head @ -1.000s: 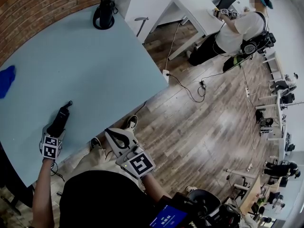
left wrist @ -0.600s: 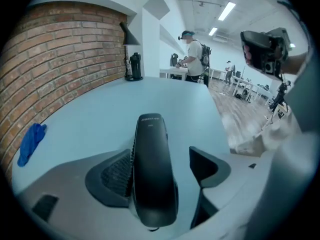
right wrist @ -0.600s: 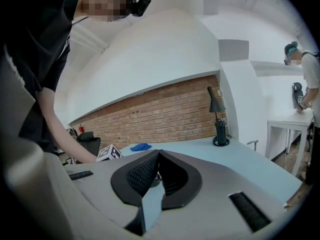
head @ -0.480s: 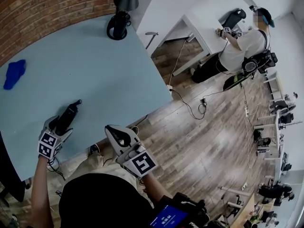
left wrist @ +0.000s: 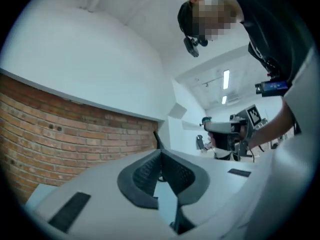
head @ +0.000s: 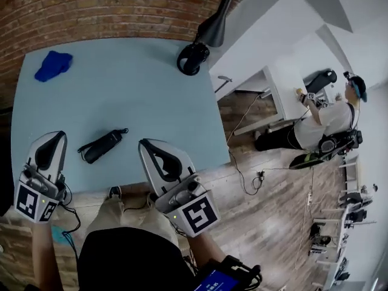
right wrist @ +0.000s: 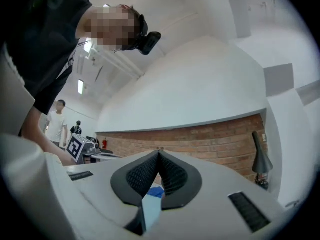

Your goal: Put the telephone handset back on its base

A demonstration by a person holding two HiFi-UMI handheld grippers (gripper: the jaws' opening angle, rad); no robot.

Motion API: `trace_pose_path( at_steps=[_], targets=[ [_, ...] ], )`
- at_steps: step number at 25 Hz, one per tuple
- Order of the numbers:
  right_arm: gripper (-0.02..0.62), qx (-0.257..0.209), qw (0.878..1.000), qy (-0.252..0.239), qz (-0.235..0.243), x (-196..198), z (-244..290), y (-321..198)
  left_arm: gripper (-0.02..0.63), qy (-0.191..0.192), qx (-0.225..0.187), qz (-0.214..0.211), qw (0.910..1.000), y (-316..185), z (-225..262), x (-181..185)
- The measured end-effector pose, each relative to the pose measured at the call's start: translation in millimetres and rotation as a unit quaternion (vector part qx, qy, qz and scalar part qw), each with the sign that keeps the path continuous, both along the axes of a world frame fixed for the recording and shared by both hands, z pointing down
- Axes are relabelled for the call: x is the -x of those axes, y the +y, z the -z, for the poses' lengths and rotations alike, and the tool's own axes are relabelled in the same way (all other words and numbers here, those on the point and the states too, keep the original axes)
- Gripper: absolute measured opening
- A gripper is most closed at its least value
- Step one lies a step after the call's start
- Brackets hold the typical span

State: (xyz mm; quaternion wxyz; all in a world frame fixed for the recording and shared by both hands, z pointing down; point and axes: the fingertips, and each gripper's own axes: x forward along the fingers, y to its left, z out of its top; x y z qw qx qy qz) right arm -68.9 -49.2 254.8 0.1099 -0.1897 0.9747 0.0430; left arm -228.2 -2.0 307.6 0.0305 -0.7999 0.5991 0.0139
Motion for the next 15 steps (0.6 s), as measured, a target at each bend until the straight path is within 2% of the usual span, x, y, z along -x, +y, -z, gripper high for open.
trace_pose_path(
  at_steps=[4,9,15],
  targets=[
    [0.017,-0.004,0.998,0.033,0.055,-2,-21,21,0.028,0.011,-0.024,0.064,0.9976,27,10,-18],
    [0.017,0.022,0.988,0.03,0.15,-12,-56,57,0.028,0.0,0.017,0.174,0.9847,87,-17,-46],
    [0.017,0.057,0.97,0.051,0.229,-40,-99,101,0.026,0.007,0.06,0.252,0.9659,154,-57,-87]
  ],
)
